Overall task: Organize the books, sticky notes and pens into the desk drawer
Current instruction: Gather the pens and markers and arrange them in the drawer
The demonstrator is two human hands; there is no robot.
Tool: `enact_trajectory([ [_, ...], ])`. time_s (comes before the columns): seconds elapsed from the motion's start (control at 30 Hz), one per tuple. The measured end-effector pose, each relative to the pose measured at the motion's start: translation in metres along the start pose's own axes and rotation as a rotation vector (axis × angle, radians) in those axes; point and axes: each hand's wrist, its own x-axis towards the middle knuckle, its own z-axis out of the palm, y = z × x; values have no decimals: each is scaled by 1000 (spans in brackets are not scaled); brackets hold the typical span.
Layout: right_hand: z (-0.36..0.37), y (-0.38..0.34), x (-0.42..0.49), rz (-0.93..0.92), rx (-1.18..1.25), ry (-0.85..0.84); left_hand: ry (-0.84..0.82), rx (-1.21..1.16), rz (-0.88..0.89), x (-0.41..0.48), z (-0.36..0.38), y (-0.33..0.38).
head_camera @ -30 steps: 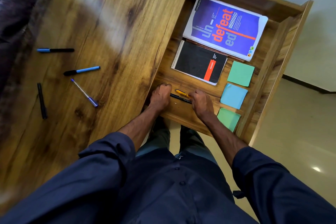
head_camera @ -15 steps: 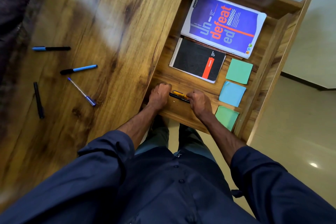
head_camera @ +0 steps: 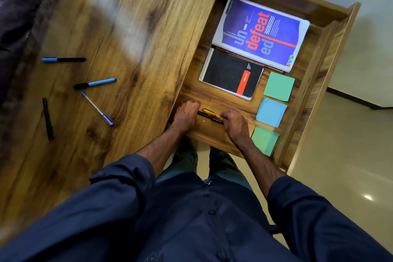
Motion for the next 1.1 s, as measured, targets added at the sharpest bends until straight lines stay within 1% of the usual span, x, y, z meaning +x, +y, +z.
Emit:
enact_trajectory([
  [0.1, 0, 0, 0, 11, 3, 14, -16, 4, -9, -1, -1, 3],
  [0.17, -4, -2, -2, 30, 53, 66, -5, -10, -19, -2, -4, 4],
  [0.27, -17, -4, -3, 99, 183, 185, 51, -55, 16, -7, -13, 4],
  [0.37, -33, -11, 2, 157, 318, 256, 127, -91, 81, -14, -30, 4],
  [0.47, -55, -28, 10, 164, 475, 306, 208, -136, 115, -24, -55, 0],
  [0.53, -70, -42, 17, 123, 537, 306, 245, -170, 138, -30, -70, -7],
  [0.6, -83, -66, 24, 61, 573, 279, 293, -213, 130, -39, -83, -20],
  [0.7, -97, -110, 39, 24, 692, 232, 388, -321, 59, -50, -97, -45],
  [0.77, -97, -150, 44, -42, 724, 205, 452, -344, 2, -64, -106, -67],
  [0.83, -90, -183, 48, -106, 707, 152, 514, -368, -56, -74, -113, -86],
  [1.0, -53, -291, 49, -318, 585, -56, 649, -398, -181, -120, -127, -159],
  [1.1, -23, -344, 52, -404, 522, -128, 715, -425, -321, -145, -129, -203],
])
